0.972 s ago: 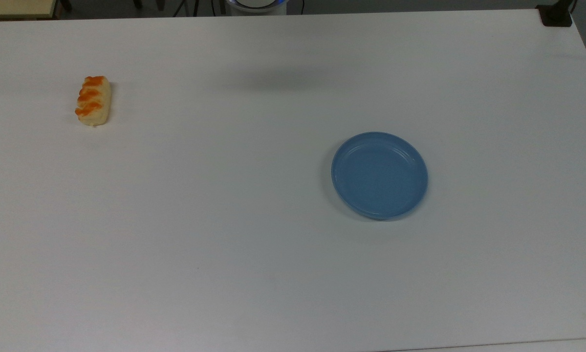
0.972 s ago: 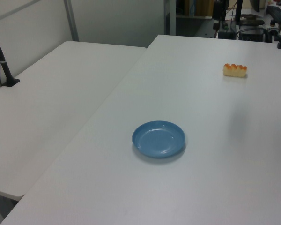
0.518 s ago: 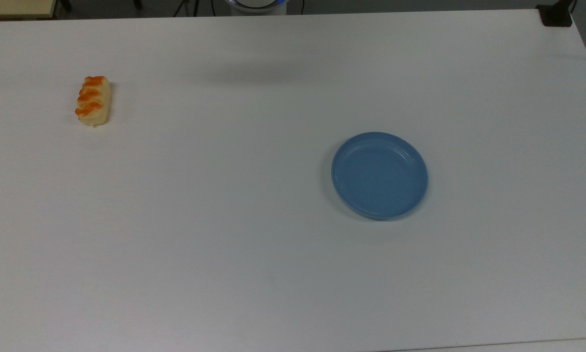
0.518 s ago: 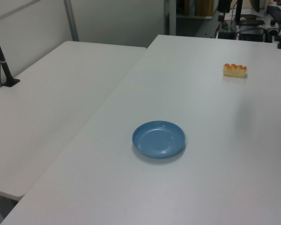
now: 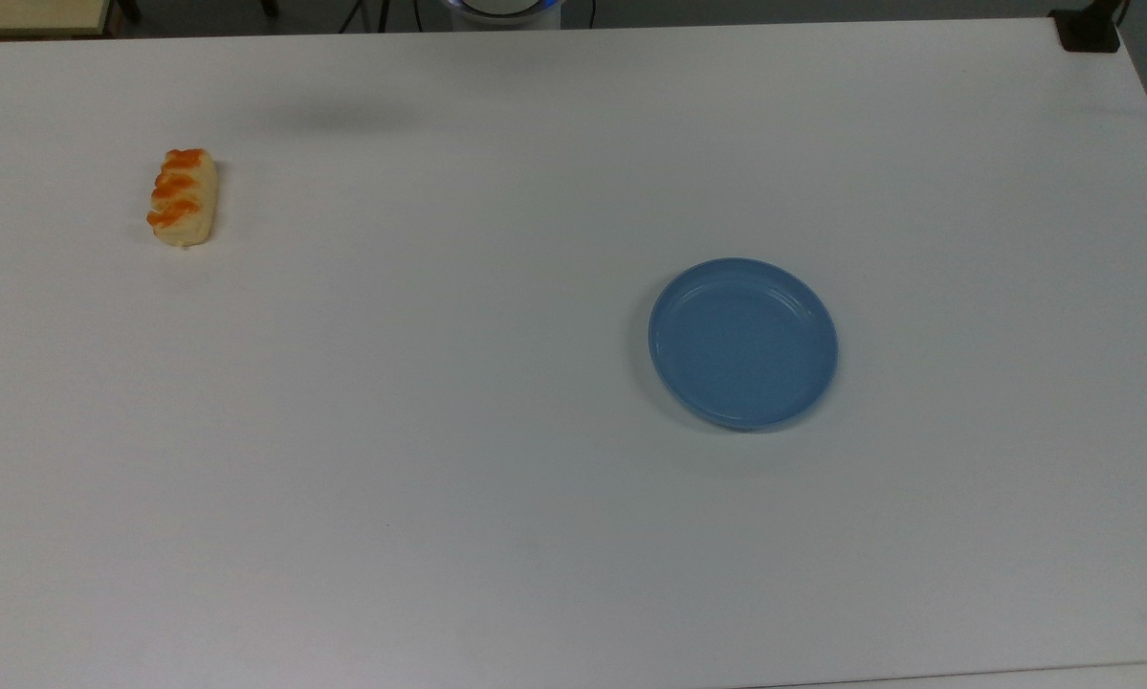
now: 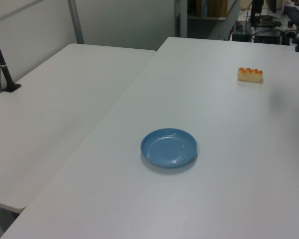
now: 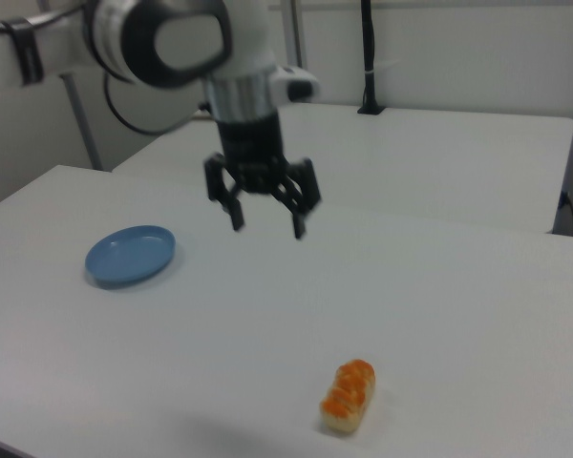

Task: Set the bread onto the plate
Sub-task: 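Move the open gripper over the orange-topped bread roll and lower it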

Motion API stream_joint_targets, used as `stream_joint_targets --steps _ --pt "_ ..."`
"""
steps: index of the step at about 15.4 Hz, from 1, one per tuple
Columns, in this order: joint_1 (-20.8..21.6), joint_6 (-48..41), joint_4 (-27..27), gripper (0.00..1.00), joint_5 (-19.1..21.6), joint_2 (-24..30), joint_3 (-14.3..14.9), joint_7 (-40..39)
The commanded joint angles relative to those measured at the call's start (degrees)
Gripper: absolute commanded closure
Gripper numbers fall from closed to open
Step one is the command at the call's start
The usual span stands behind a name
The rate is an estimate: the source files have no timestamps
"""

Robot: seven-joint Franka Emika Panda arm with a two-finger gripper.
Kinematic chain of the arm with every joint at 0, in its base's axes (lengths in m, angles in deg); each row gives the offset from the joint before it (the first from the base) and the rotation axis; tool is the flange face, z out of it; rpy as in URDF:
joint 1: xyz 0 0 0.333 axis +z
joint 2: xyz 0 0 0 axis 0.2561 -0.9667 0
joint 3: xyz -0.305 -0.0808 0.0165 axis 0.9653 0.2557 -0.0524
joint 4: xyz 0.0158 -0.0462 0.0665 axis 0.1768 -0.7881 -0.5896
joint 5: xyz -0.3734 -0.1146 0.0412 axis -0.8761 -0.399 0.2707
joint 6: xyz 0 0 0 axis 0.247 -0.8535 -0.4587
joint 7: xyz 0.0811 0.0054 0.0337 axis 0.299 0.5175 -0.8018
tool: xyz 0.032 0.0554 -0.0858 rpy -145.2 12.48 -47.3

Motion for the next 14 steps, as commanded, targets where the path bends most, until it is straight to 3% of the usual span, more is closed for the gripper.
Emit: stream_joint_targets --steps 1,5,7,14 --pt "-1.6 13.1 -10.0 0.00 0.3 1.3 2.3 -1.9" --pt "-1.8 30.9 -20.8 0.00 0.4 0.7 5.5 -5.3" --pt "-1.8 35.4 -24.1 0.00 0.5 0.0 7.3 -8.8" --pt "-2.2 36.9 -24.2 0.00 1.2 -6.3 7.7 -9.9"
